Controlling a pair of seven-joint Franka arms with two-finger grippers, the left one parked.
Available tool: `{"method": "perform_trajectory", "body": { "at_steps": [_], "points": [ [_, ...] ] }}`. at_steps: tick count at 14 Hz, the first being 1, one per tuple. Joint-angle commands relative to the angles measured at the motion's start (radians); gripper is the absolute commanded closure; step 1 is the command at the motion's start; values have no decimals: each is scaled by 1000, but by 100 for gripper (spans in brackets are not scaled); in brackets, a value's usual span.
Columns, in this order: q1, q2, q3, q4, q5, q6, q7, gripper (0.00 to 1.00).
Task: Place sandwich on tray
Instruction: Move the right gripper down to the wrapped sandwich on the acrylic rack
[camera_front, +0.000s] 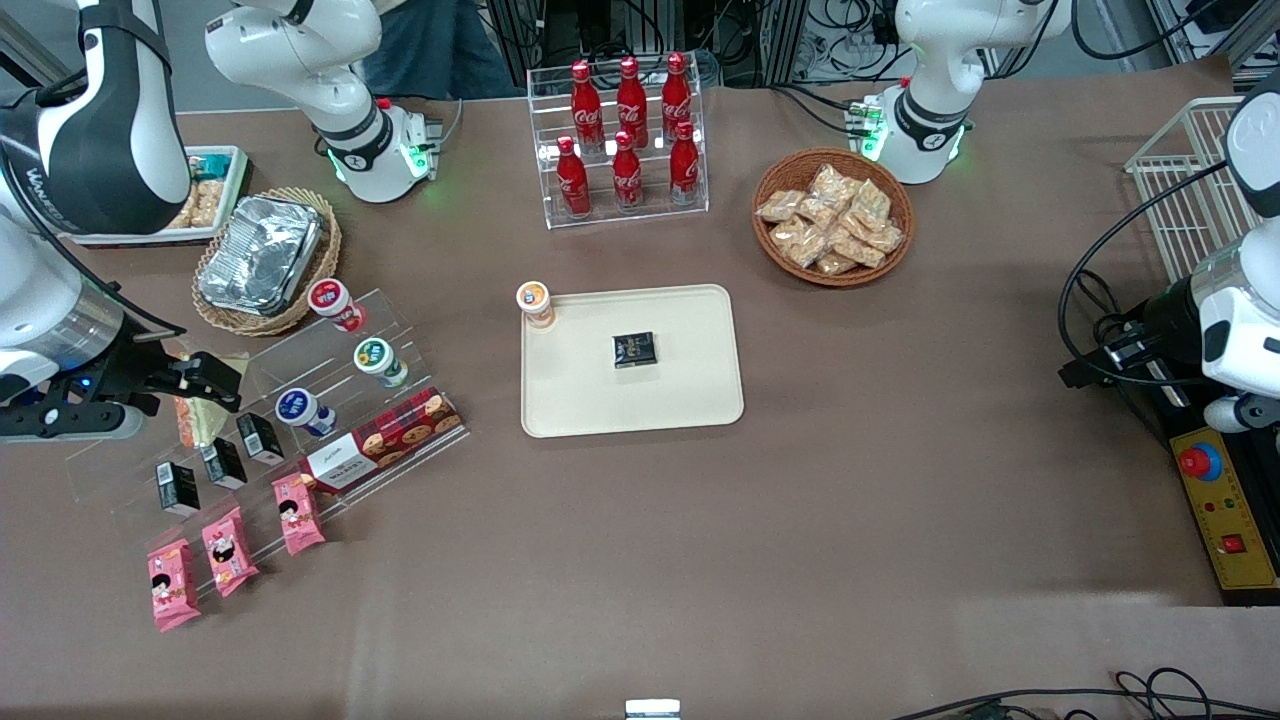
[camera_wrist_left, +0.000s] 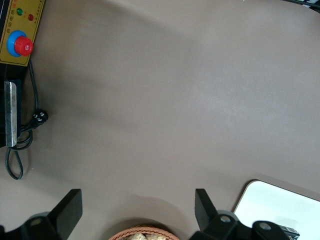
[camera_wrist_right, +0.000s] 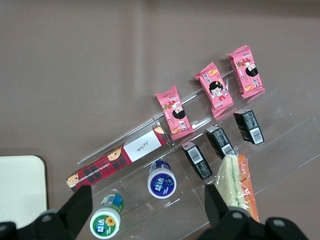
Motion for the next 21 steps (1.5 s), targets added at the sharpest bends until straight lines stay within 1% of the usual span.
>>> {"method": "perform_trajectory", "body": {
  "at_steps": [1, 7, 12, 15, 18, 21],
  "points": [
    [3, -9, 2, 10, -12, 5, 15, 0],
    [-15, -20, -9, 13, -20, -17, 22, 0],
    [-84, -49, -51, 2, -14, -82, 22, 0],
    [-112, -58, -67, -24, -12, -90, 25, 0],
    [-159, -52, -78, -62, -9, -66, 21, 0],
    [-170, -49, -78, -157, -8, 40, 1, 0]
  ]
}}
